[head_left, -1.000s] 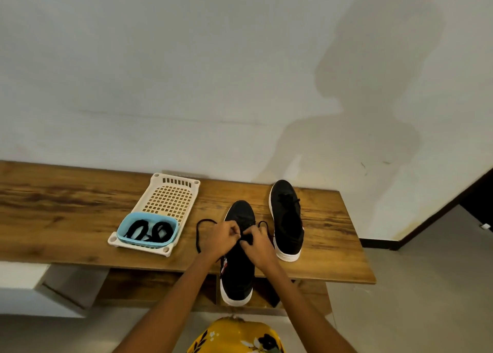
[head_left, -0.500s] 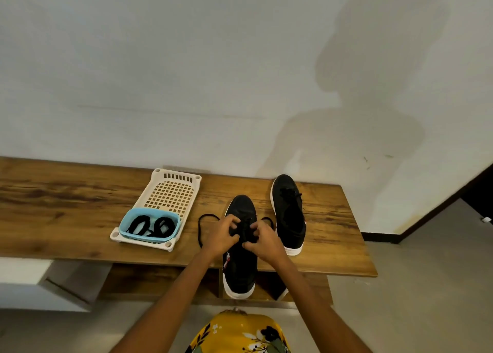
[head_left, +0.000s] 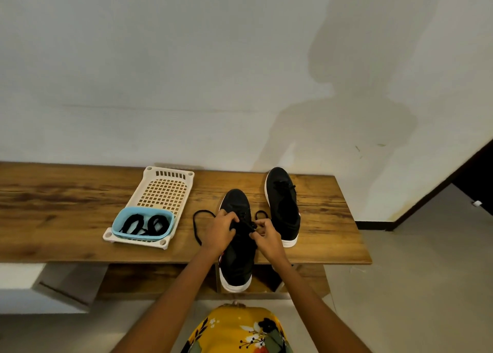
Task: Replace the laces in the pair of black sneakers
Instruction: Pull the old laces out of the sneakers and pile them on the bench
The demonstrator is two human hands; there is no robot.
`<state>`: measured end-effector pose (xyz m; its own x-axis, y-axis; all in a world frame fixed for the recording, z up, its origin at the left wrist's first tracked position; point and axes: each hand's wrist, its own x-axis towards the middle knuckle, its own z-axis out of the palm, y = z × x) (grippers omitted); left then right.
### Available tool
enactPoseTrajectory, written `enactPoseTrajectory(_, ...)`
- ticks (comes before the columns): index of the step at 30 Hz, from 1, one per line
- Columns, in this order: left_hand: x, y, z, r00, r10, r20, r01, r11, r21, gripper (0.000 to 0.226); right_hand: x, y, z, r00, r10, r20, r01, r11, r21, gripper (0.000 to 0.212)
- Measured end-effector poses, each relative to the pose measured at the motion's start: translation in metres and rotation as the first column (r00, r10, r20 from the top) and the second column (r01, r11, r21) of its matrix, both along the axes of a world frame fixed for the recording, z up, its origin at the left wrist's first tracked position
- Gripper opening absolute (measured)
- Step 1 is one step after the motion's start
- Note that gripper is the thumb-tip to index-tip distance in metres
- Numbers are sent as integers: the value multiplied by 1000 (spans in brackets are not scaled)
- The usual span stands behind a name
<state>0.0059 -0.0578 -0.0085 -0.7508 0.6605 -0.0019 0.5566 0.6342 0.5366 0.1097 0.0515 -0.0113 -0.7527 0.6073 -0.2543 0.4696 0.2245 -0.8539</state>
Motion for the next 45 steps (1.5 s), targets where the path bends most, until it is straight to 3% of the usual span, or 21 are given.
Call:
enactPoseTrajectory(4,-2,8,5,997,-21,-80,19,1000,-17,10,0,-2,1,999,54,5,-55,994,94,29)
enactPoseTrajectory(7,-2,10,3,999,-6,-31,8,998,61,15,-3,-8,1,998,62,16,-64,983,170,26)
enactPoseTrajectory(9,-1,10,-2,992,116,52,-123,978,171,16,-4,-11,0,999,50,16,-52,981,186,25)
enactPoseTrajectory(11,3,11,-9,929,283,240,-344,898,272,13,-5,-13,0,999,32,15,-34,981,191,25)
enactPoseTrajectory(12,3,12,-12,840,368,398,-498,815,296,12,-5,-14,1,1000,25,17,-28,981,190,25)
enactPoseTrajectory(13,3,11,-14,691,415,592,-664,687,295,12,-5,-15,1,1000,19,16,-21,982,187,25)
enactPoseTrajectory(15,1,11,-14,308,278,910,-895,410,177,13,-6,-15,1,1000,6,19,-10,983,183,27)
enactPoseTrajectory(16,0,10,-13,206,205,957,-925,360,122,16,-6,-15,3,1000,8,29,-13,982,187,28)
enactPoseTrajectory(17,0,9,-10,181,187,966,-921,377,100,19,-5,-14,4,999,21,42,-30,978,205,29)
enactPoseTrajectory(18,-1,9,-9,236,210,949,-893,433,126,19,-5,-14,5,997,49,53,-61,969,237,32)
enactPoseTrajectory(21,-7,9,0,598,311,739,-703,646,298,12,-6,-16,12,979,164,119,-199,888,415,45)
enactPoseTrajectory(23,-8,10,0,711,266,651,-586,735,341,12,-9,-18,16,964,207,166,-265,792,550,41)
enactPoseTrajectory(25,-8,9,-4,685,244,687,-605,716,349,13,-15,-18,19,954,228,194,-299,722,624,30)
enactPoseTrajectory(29,-5,4,-14,536,190,822,-713,623,321,16,-30,-12,29,934,260,245,-357,632,688,23)
enactPoseTrajectory(31,5,1,-14,564,159,811,-681,644,348,12,-38,-11,37,897,317,308,-440,563,700,22)
enactPoseTrajectory(34,20,-1,-16,701,90,707,-512,754,412,17,-55,-9,61,826,361,432,-563,506,654,22)
enactPoseTrajectory(37,25,-3,-21,768,85,634,-449,778,439,17,-79,-6,91,819,383,428,-563,682,466,39)
enactPoseTrajectory(39,23,-2,-20,807,79,585,-418,776,472,15,-93,-3,100,863,397,313,-465,866,184,26)
enactPoseTrajectory(41,19,0,-19,834,98,544,-399,787,470,12,-98,-4,102,914,354,198,-339,935,-104,15)
enactPoseTrajectory(43,15,2,-14,788,160,595,-468,784,408,7,-93,-2,96,953,290,89,-264,937,-230,17)
enactPoseTrajectory(45,12,0,-12,634,156,757,-592,729,345,10,-79,2,88,969,246,14,-238,947,-217,23)
